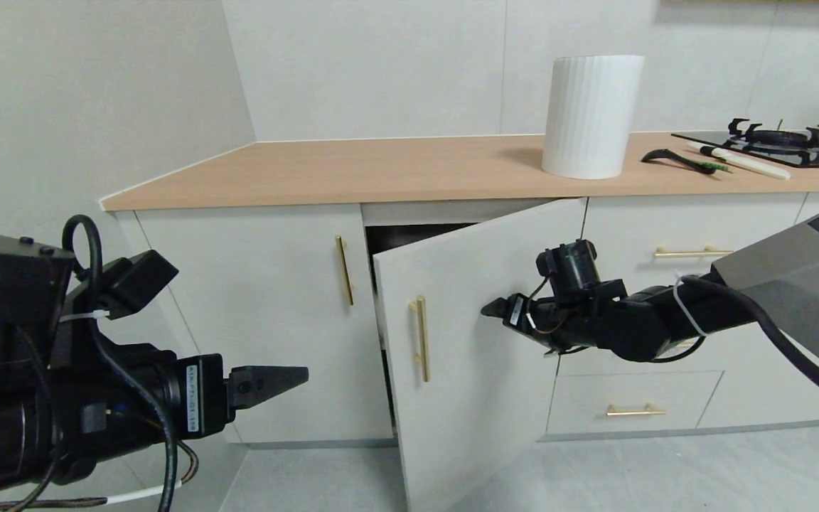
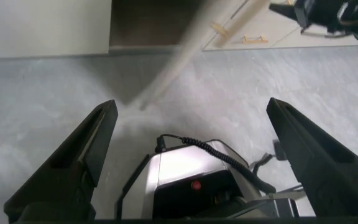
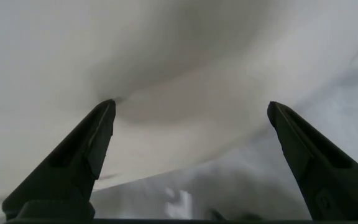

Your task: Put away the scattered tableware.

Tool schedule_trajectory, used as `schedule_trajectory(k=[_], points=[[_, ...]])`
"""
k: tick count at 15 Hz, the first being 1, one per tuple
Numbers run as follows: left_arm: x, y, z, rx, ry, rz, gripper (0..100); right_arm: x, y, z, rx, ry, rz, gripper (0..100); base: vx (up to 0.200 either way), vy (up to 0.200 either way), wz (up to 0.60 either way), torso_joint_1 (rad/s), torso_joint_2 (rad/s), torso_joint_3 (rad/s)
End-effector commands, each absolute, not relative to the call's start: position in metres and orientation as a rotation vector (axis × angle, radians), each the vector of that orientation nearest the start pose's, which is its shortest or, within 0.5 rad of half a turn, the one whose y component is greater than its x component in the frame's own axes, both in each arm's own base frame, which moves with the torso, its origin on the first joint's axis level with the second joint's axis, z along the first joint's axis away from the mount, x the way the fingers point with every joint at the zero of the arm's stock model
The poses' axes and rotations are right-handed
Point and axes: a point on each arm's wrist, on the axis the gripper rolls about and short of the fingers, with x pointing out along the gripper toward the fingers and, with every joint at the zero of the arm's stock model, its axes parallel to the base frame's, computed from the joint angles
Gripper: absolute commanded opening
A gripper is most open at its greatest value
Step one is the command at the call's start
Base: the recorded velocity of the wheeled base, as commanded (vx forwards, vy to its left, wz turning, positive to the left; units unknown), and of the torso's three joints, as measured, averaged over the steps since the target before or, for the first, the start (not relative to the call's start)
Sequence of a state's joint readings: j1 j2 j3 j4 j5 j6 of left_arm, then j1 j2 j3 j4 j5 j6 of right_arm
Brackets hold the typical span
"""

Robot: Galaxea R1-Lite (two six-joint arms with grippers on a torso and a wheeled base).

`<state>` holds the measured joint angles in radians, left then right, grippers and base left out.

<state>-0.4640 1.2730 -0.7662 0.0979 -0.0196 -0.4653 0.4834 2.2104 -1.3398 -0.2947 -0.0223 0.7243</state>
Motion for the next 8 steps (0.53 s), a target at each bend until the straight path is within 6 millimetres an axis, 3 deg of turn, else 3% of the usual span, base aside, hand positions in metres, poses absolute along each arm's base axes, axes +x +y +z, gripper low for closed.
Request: schedule_trajectory(k=[1, 2, 8], points=[[0.166, -0.084, 0.209, -0.308, 0.694, -0.323, 100, 0.390, 0.204, 0.098, 0.556, 0.689, 0.218, 100, 0.200, 0.000, 0.00, -0.002, 0.01, 0.002], [0.166, -0.084, 0.209, -0.309, 0.692, -0.323, 100, 0.391, 0.204, 0.099, 0.578, 0.679, 0.216, 100, 0.200, 0.000, 0.00, 0.002, 0.01, -0.002], [0.165, -0.084, 0.208, -0.306, 0.695, -0.323, 100, 0.402, 0.208, 0.102, 0.633, 0.592, 0.174, 100, 0.000, 0.000, 0.00, 0.000, 0.00, 0.000]])
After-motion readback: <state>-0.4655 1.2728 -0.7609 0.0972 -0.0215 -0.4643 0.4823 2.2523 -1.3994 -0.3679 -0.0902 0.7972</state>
